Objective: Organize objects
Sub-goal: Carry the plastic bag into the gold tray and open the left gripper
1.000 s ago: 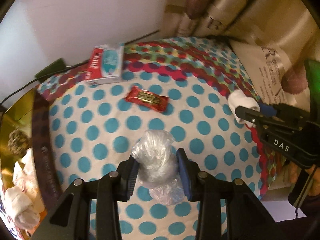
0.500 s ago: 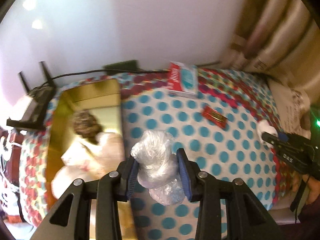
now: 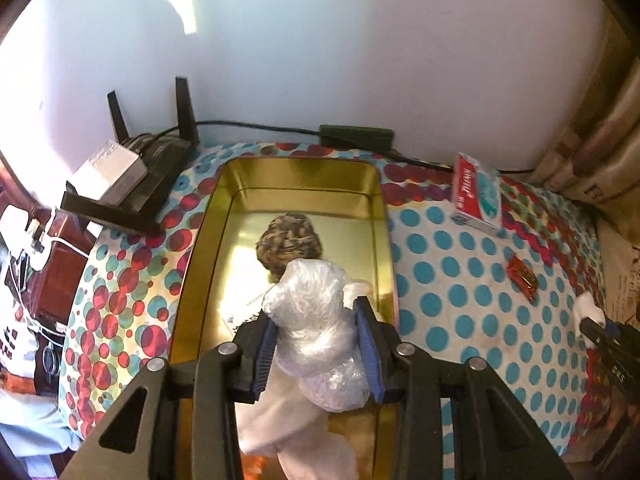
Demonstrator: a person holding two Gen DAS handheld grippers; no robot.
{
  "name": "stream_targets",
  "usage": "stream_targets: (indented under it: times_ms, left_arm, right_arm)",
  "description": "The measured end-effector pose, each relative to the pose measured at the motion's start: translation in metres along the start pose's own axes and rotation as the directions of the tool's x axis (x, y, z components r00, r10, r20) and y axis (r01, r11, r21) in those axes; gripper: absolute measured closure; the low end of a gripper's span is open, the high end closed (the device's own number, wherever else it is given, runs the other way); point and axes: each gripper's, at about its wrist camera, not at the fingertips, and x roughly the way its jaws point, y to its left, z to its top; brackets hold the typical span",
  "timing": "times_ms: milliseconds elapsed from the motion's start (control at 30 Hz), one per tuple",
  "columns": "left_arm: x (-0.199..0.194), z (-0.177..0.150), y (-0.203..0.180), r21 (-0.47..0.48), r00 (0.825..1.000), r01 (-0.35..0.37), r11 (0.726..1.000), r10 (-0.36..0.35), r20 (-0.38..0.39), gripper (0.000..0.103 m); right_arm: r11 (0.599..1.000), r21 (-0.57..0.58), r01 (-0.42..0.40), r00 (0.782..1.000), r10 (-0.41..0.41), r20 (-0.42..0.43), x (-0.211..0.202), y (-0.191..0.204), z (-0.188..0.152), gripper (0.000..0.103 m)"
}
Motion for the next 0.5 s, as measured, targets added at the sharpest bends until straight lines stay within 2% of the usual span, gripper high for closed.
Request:
stream_targets:
  times_ms: [400, 500]
  left_arm:
    - [0.015, 0.0, 0.006, -0.001, 0.999, -0.05, 0.999, 0.05, -0.019, 0.063]
    - [0.016, 0.001, 0.007, -0.001, 0.998, -0.062, 0.998, 0.062, -0.024, 0.06]
  right_arm:
    - [1.0, -0.009, 0.006, 1.0, -0.006, 0.001, -0.004, 0.013, -0.002, 0.07]
    - [1.0, -0.02, 0.007, 1.0, -0.007, 0.0, -0.005, 0.018, -0.002, 0.07]
